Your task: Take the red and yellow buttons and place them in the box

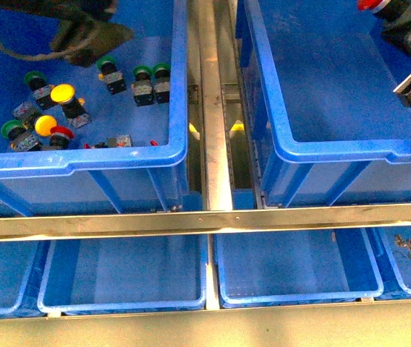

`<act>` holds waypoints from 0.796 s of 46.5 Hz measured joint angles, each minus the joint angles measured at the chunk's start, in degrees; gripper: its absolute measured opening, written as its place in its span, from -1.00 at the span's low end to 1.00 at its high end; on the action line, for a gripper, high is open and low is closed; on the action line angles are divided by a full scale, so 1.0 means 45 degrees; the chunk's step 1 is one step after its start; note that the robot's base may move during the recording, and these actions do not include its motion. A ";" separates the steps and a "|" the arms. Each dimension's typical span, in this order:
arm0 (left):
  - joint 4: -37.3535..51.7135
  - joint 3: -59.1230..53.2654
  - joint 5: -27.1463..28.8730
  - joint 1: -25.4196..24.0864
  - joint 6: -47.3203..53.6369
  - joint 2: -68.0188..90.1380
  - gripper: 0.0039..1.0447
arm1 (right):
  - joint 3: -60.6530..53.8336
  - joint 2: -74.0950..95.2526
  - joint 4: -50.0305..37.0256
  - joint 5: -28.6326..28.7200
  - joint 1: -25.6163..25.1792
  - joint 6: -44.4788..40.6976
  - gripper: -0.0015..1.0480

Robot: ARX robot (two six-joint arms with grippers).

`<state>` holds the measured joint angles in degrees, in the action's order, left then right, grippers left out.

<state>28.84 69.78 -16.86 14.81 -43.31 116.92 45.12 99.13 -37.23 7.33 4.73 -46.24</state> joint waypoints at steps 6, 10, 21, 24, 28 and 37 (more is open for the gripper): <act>0.0117 -0.2006 0.1297 -0.1268 0.1885 -0.1370 0.85 | -0.0617 -0.0967 0.0267 -0.0136 -0.0355 0.0369 -0.33; 0.0253 -0.3473 0.1836 -0.2171 0.2657 -0.2064 0.85 | -0.0908 -0.1515 0.0398 -0.0262 -0.0350 0.0724 -0.33; 0.0991 -0.5795 0.3740 -0.3502 0.4090 -0.2754 0.85 | -0.1239 -0.2647 0.0860 -0.0753 -0.0185 0.1564 -0.33; 0.1273 -0.6339 0.4415 -0.3691 0.4532 -0.2905 0.85 | -0.1297 -0.2890 0.0962 -0.0937 -0.0175 0.1836 -0.33; 0.3687 -0.7232 0.4041 -0.3818 0.5897 -0.2603 0.72 | -0.1389 -0.3240 0.0976 -0.1098 -0.0165 0.2283 -0.33; 1.0064 -1.0025 0.3672 -0.3269 0.8660 -0.2555 0.13 | -0.1506 -0.3954 0.1311 -0.1690 0.0078 0.3060 -0.33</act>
<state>74.13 24.67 -0.34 0.10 -4.34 105.43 38.35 81.34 -31.33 -0.27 5.08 -32.47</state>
